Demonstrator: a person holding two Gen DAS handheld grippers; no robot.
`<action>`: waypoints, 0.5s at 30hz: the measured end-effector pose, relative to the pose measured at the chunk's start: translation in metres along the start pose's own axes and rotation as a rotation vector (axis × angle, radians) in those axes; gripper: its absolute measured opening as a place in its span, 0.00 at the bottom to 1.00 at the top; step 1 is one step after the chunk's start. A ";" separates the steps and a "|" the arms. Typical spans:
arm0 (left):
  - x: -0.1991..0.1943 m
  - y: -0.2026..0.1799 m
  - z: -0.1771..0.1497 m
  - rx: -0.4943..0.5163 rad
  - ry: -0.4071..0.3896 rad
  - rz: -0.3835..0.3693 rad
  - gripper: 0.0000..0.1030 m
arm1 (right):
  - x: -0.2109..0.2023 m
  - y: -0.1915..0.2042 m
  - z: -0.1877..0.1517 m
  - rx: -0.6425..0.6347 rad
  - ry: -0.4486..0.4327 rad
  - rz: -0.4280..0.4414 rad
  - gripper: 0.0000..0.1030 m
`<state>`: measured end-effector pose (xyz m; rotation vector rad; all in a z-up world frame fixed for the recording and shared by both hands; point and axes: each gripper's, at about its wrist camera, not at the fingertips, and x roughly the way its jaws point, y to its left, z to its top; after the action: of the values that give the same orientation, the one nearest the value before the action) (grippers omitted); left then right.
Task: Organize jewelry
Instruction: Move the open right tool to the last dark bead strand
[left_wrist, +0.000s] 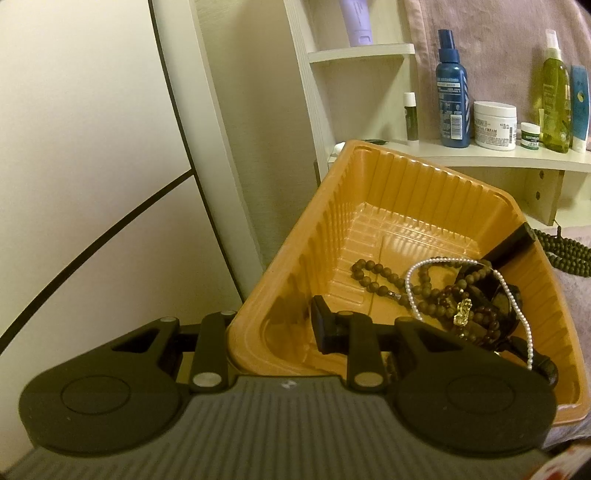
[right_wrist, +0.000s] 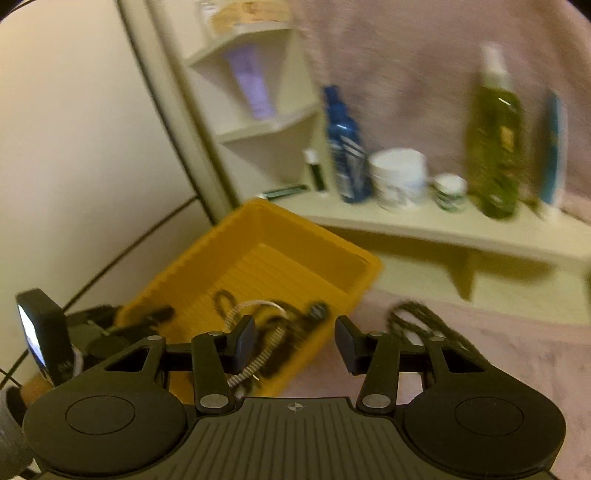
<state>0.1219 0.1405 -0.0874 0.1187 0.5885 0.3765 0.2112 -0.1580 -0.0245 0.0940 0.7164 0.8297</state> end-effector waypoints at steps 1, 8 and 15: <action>0.000 0.000 0.000 0.002 0.001 0.001 0.24 | -0.004 -0.006 -0.004 0.014 0.001 -0.013 0.47; 0.001 -0.001 0.000 0.010 0.004 0.003 0.24 | -0.019 -0.047 -0.030 0.091 0.023 -0.126 0.47; 0.001 0.000 0.000 0.011 0.006 0.003 0.24 | -0.022 -0.079 -0.053 0.110 0.044 -0.233 0.57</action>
<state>0.1232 0.1408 -0.0881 0.1287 0.5963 0.3768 0.2193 -0.2372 -0.0800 0.0893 0.7978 0.5707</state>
